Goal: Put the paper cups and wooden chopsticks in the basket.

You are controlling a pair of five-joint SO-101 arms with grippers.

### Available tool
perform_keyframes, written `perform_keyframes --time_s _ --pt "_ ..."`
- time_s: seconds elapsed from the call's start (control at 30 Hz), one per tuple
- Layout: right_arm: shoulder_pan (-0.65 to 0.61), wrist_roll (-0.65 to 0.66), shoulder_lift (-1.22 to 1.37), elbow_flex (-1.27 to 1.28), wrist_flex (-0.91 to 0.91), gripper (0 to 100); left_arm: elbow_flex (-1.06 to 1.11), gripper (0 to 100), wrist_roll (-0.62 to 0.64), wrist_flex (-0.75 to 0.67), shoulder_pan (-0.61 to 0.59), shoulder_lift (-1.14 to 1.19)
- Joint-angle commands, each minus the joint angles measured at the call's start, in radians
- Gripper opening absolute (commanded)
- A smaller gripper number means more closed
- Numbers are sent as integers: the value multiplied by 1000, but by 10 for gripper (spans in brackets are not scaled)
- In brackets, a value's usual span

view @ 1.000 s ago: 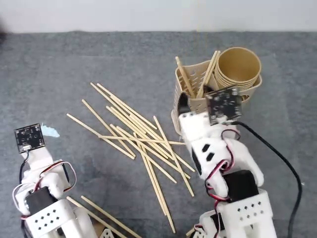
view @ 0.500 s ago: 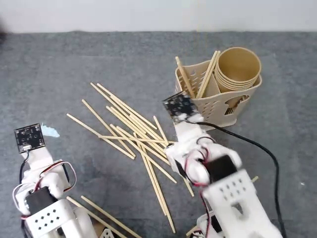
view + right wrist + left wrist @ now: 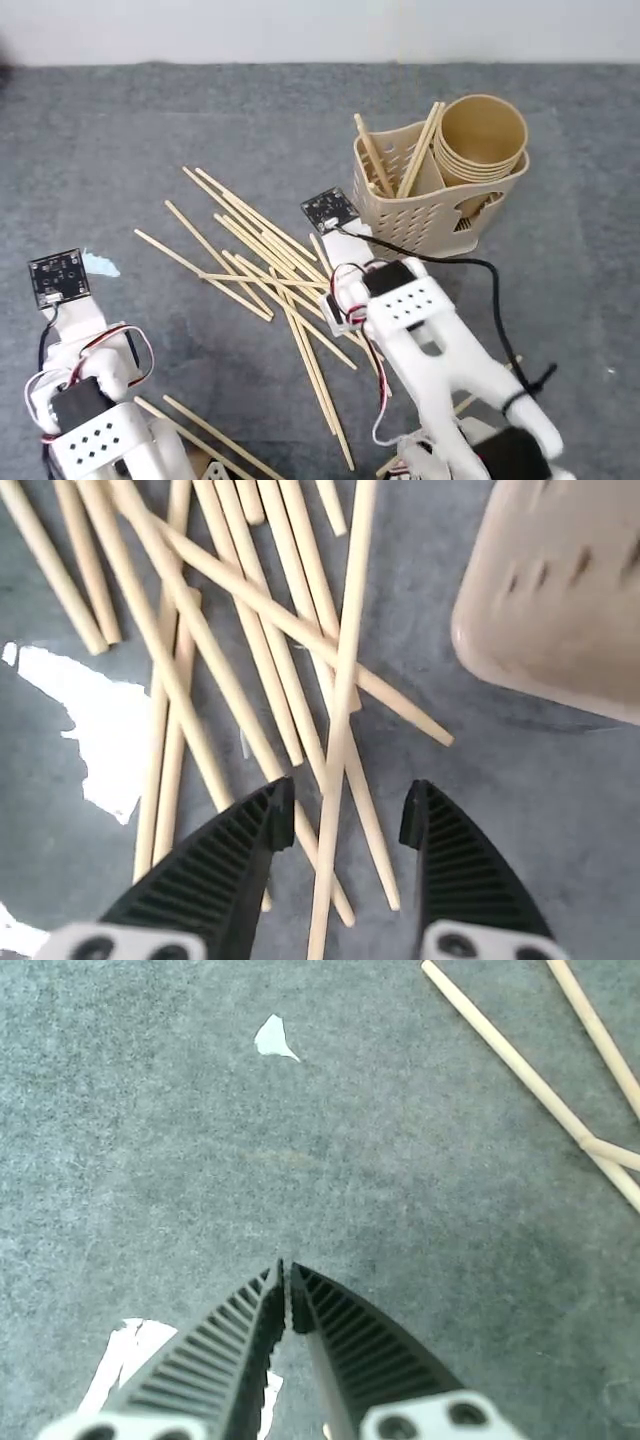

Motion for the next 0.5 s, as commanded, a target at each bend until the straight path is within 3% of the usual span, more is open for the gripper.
perform_keyframes --time_s 0.0,0.27,0.43,0.47 --pt "-5 -5 56 -57 -67 183 -4 13 5 -25 3 -12" --pt "-74 -8 179 -58 -93 172 -4 13 5 -25 3 -12" --pt "-51 -11 202 -89 -94 2 -4 13 5 -25 3 -12" --pt "-44 -11 202 -97 -87 9 -4 13 5 -25 3 -12"
